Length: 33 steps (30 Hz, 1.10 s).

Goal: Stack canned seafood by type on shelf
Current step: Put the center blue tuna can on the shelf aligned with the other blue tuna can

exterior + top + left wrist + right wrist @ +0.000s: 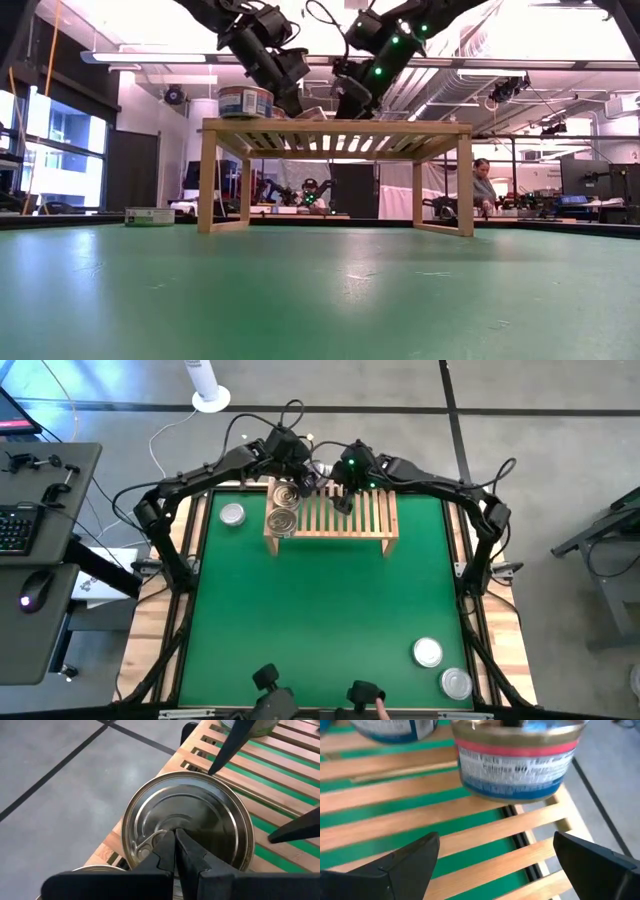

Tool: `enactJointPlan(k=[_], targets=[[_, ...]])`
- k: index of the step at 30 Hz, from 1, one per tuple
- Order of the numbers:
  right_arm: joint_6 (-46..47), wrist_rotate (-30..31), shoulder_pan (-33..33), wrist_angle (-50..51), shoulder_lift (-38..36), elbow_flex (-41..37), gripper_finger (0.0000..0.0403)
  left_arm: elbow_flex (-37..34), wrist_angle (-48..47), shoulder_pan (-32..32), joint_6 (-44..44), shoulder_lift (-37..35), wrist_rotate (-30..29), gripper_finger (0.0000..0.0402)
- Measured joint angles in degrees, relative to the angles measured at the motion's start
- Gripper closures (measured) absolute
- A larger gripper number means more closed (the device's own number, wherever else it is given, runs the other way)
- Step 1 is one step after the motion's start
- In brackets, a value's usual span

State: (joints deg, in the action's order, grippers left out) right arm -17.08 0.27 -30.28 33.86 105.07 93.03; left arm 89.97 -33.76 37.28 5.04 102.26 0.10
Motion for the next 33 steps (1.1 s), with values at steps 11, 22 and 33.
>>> enactJointPlan(k=[11,22,33], targets=[[-1.04,0.16,-0.11,-0.58,-1.24,-0.02,0.0015,1.88,2.19,-1.04,-0.26,0.15,-1.44,0.0402],[-0.87,0.57,-3.19,-1.37,-0.59,-0.11,0.0016,6.89,1.03,-2.83,1.16,0.15,-1.20,0.0402],[0.52,-6.74,-3.54,-6.11,2.71,-0.11,0.0085,9.40,-9.13,-7.84,6.10,-5.19,-10.07,0.0402]])
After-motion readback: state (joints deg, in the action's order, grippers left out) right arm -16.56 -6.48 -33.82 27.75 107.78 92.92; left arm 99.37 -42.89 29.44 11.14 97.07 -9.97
